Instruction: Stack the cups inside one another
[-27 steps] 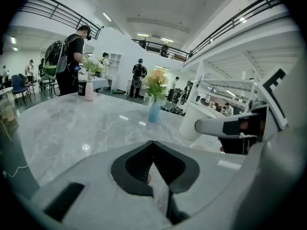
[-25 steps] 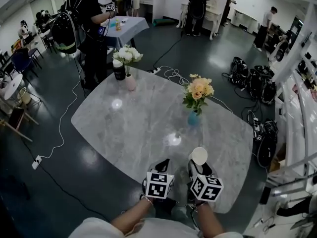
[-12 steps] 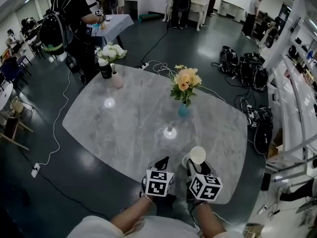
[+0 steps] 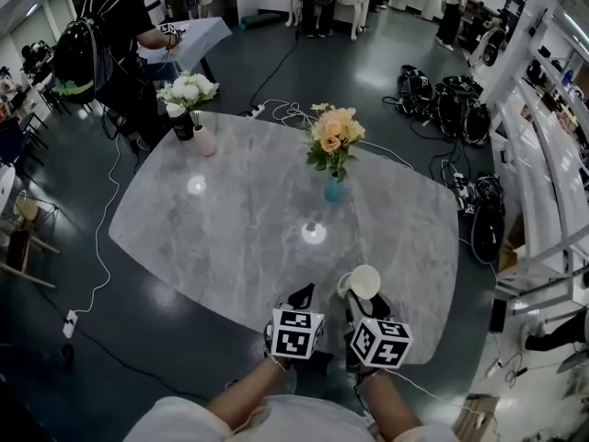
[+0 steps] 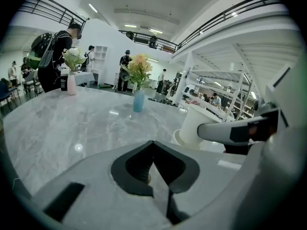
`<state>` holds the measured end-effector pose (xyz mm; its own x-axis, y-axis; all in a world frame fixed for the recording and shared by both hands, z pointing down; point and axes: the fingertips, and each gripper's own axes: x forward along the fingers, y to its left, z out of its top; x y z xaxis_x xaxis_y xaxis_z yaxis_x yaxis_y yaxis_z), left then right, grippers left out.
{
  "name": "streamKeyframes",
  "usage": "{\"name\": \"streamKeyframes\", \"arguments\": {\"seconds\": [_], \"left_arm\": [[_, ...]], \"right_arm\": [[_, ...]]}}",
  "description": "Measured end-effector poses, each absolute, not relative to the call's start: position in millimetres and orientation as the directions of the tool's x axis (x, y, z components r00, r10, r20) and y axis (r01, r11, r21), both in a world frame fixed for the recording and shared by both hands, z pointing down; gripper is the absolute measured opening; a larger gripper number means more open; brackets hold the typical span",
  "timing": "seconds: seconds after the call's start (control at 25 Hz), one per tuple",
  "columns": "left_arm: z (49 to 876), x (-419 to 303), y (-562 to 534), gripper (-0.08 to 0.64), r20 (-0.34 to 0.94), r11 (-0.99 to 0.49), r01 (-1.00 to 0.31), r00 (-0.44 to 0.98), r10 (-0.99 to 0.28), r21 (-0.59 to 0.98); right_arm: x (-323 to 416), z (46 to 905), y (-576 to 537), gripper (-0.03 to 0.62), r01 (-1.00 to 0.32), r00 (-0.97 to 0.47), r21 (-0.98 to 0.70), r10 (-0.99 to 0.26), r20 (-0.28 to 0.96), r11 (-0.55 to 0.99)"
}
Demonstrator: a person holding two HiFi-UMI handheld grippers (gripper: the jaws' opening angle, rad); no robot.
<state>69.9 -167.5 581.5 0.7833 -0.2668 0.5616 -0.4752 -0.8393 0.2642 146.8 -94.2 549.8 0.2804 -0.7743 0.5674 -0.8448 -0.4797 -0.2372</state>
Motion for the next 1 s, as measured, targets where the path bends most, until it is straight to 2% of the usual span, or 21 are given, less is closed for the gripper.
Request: {"name": "streamKeyframes", "arguments": {"seconds": [1.0], "left_arm": [[590, 67, -180, -0.005, 0.572, -0.822, -0.496, 0.773, -0.273, 0.278]], "right_arm": [[139, 561, -97, 0.227, -0.849, 0.268, -0.226, -0.757, 0.596, -0.478]]}}
